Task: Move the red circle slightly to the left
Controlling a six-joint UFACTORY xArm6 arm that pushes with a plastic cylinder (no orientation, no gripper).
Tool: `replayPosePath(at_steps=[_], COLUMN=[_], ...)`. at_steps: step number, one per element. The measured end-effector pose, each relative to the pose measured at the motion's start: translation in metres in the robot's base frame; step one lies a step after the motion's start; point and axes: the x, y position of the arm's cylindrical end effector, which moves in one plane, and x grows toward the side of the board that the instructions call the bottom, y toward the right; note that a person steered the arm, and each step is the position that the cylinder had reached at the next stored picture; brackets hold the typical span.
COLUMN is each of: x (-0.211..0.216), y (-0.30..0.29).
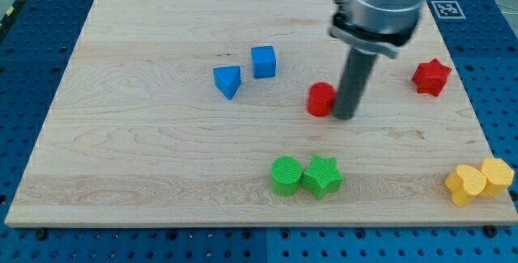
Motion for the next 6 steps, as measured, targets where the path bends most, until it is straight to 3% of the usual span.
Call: replayPosePath(at_steps=[1,2,3,4,6], x=[-0.008,-0.005,-0.006,-0.025,-0.031], y=[-0.049,-0.043,0.000,0.006,-0.041])
